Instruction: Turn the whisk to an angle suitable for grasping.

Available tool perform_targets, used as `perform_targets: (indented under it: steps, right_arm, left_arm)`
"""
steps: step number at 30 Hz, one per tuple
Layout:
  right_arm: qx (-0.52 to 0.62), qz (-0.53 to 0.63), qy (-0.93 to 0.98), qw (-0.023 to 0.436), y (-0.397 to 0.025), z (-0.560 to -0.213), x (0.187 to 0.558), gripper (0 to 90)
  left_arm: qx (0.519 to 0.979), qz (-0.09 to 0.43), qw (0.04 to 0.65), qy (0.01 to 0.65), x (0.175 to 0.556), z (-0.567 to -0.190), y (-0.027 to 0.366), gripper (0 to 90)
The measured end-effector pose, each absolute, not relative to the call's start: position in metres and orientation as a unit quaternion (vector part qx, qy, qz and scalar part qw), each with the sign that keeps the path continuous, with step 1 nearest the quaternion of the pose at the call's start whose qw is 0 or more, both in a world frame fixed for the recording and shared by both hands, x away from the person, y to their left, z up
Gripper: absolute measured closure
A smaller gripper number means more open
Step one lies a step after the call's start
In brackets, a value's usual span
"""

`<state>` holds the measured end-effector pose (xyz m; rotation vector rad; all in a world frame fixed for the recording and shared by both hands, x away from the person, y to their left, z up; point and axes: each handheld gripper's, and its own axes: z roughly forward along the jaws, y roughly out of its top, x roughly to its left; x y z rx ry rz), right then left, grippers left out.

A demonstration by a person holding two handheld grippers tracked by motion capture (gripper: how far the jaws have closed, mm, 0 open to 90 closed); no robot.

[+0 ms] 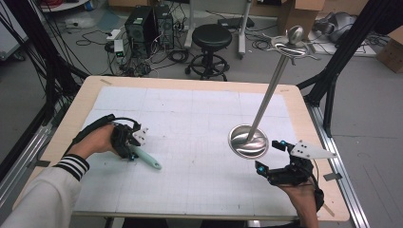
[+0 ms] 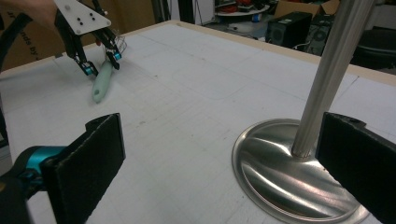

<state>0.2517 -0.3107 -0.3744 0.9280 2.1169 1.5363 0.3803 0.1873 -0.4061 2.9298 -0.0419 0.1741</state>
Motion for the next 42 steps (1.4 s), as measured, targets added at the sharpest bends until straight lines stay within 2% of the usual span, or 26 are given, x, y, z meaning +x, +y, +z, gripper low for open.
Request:
perform_targets:
  steps: [16,27,42]
  right_arm:
    - [0.329,0.545,0.750,0.182,-0.311,-0.375,0.252,0.5]
    - [0.329,0.545,0.749,0.181,-0.311,-0.374,0.252,0.5]
    - [0.324,0.547,0.750,0.181,-0.310,-0.372,0.251,0.5]
  left_arm:
    - [0.994,0.051,0.100,-0.011,0.376,-0.405,0.184,67.5]
    - [0.995,0.031,0.091,0.012,0.375,-0.403,0.182,69.2]
    - [0.985,0.023,0.172,0.022,0.363,-0.368,0.191,69.3]
